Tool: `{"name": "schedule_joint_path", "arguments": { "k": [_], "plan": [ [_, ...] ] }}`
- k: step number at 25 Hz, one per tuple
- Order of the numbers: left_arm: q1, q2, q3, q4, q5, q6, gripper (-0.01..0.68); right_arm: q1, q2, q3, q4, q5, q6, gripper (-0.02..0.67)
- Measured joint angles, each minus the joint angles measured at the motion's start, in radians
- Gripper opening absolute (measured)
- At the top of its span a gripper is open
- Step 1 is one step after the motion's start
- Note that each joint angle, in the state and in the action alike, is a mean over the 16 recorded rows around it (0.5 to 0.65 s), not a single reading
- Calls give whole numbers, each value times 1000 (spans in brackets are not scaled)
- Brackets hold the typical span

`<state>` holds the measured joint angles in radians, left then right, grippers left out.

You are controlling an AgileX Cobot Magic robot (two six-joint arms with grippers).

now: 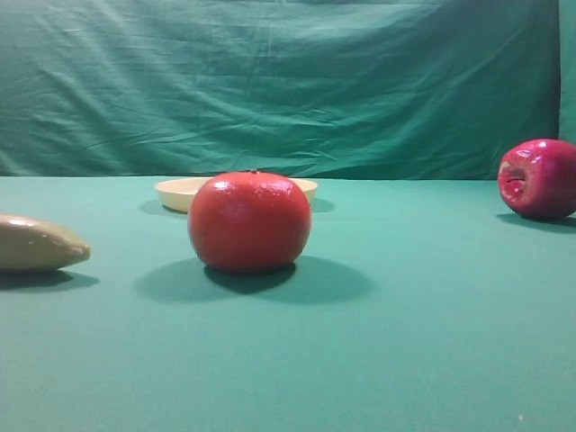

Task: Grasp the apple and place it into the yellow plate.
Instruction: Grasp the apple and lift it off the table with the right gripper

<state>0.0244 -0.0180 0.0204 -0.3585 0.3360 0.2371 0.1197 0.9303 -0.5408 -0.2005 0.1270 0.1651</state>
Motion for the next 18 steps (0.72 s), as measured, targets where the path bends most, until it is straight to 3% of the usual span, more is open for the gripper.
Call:
{"name": "schedule_joint_path", "arguments": {
  "k": [12, 15, 18],
  "plan": [
    [0, 0, 0, 0, 0, 0, 157, 10, 328, -295, -46, 215, -31, 14],
    [0, 0, 0, 0, 0, 0, 157, 21, 404, -371, -47, 290, -32, 67],
    [0, 0, 0, 0, 0, 0, 157, 31, 478, -437, -47, 342, -32, 170]
  ]
}}
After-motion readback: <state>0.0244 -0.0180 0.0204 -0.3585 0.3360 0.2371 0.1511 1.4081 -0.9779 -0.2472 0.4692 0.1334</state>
